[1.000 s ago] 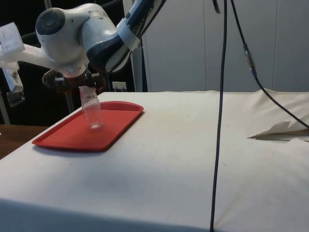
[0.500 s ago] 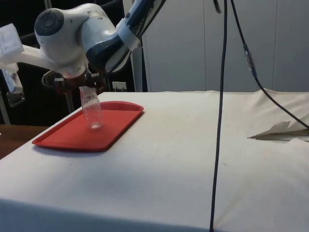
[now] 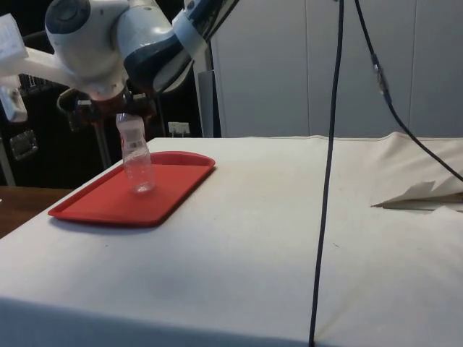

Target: Place the bottle upright on the tray.

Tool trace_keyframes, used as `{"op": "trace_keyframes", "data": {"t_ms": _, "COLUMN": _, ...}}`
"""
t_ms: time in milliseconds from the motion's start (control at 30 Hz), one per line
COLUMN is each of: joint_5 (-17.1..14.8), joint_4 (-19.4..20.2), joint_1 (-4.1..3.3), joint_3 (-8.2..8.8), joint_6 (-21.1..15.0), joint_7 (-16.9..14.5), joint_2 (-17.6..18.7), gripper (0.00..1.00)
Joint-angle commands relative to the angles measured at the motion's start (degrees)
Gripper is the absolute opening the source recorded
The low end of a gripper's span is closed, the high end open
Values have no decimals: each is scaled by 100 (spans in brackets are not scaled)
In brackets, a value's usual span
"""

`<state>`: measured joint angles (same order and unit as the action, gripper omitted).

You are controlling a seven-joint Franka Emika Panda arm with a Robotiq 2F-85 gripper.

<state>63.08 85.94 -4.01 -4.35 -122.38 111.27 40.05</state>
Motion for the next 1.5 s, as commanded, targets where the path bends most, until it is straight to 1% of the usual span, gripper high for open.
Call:
{"op": "trace_keyframes", "data": {"t_ms": 0, "joint_5": -69, "joint_4": 46, "joint_1": 29, "joint_3": -40, "joint_6": -6, "joint_7": -63, "joint_2": -86, "gripper": 100}}
{"op": "trace_keyframes", "data": {"t_ms": 33, "joint_5": -69, "joint_4": 46, "joint_1": 29, "joint_3": -40, "joint_6": -6, "joint_7": -63, "joint_2": -86, "gripper": 100}}
{"op": "trace_keyframes", "data": {"t_ms": 67, "joint_5": -6, "joint_4": 6, "joint_1": 0, "joint_3": -6, "joint_6": 23, "joint_7": -23, "joint_2": -46, "gripper": 100}}
{"op": "trace_keyframes", "data": {"t_ms": 100, "joint_5": -80, "joint_4": 52, "joint_1": 29, "joint_3": -46, "joint_6": 23, "joint_7": -86, "joint_2": -138, "gripper": 100}}
{"op": "trace_keyframes", "data": {"t_ms": 167, "joint_5": -92, "joint_4": 46, "joint_1": 34, "joint_3": -57, "joint_6": 57, "joint_7": -115, "joint_2": -183, "gripper": 100}}
{"op": "trace_keyframes", "data": {"t_ms": 300, "joint_5": -132, "joint_4": 40, "joint_1": 34, "joint_3": -74, "joint_6": 132, "joint_7": -195, "joint_2": -304, "gripper": 100}}
{"op": "trace_keyframes", "data": {"t_ms": 333, "joint_5": -52, "joint_4": 6, "joint_1": 0, "joint_3": -34, "joint_6": 149, "joint_7": -138, "joint_2": -252, "gripper": 100}}
{"op": "trace_keyframes", "data": {"t_ms": 367, "joint_5": -138, "joint_4": 40, "joint_1": 34, "joint_3": -74, "joint_6": 143, "joint_7": -212, "joint_2": -327, "gripper": 100}}
{"op": "trace_keyframes", "data": {"t_ms": 567, "joint_5": -189, "joint_4": 17, "joint_1": 34, "joint_3": -92, "joint_6": 235, "joint_7": -321, "joint_2": -498, "gripper": 100}}
{"op": "trace_keyframes", "data": {"t_ms": 600, "joint_5": -195, "joint_4": 17, "joint_1": 29, "joint_3": -92, "joint_6": 246, "joint_7": -332, "joint_2": -521, "gripper": 100}}
{"op": "trace_keyframes", "data": {"t_ms": 633, "joint_5": -109, "joint_4": 6, "joint_1": 0, "joint_3": -52, "joint_6": 246, "joint_7": -269, "joint_2": -493, "gripper": 100}}
{"op": "trace_keyframes", "data": {"t_ms": 667, "joint_5": -206, "joint_4": 11, "joint_1": 29, "joint_3": -92, "joint_6": 264, "joint_7": -350, "joint_2": -550, "gripper": 100}}
{"op": "trace_keyframes", "data": {"t_ms": 733, "joint_5": -212, "joint_4": 6, "joint_1": 34, "joint_3": -97, "joint_6": 292, "joint_7": -378, "joint_2": -596, "gripper": 100}}
{"op": "trace_keyframes", "data": {"t_ms": 900, "joint_5": -264, "joint_4": -34, "joint_1": 29, "joint_3": -109, "joint_6": 378, "joint_7": -493, "joint_2": -745, "gripper": 100}}
{"op": "trace_keyframes", "data": {"t_ms": 933, "joint_5": -183, "joint_4": -34, "joint_1": 0, "joint_3": -74, "joint_6": 384, "joint_7": -424, "joint_2": -728, "gripper": 100}}
{"op": "trace_keyframes", "data": {"t_ms": 967, "joint_5": -275, "joint_4": -46, "joint_1": 29, "joint_3": -109, "joint_6": 395, "joint_7": -510, "joint_2": -768, "gripper": 100}}
{"op": "trace_keyframes", "data": {"t_ms": 1200, "joint_5": -327, "joint_4": -86, "joint_1": 29, "joint_3": -126, "joint_6": 498, "joint_7": -625, "joint_2": -951, "gripper": 100}}
{"op": "trace_keyframes", "data": {"t_ms": 1233, "joint_5": -223, "joint_4": -69, "joint_1": 0, "joint_3": -92, "joint_6": 476, "joint_7": -533, "joint_2": -922, "gripper": 100}}
{"op": "trace_keyframes", "data": {"t_ms": 1267, "joint_5": -338, "joint_4": -97, "joint_1": 29, "joint_3": -132, "joint_6": 516, "joint_7": -642, "joint_2": -974, "gripper": 100}}
{"op": "trace_keyframes", "data": {"t_ms": 1467, "joint_5": -390, "joint_4": -178, "joint_1": 29, "joint_3": -149, "joint_6": 619, "joint_7": -745, "joint_2": -1100, "gripper": 100}}
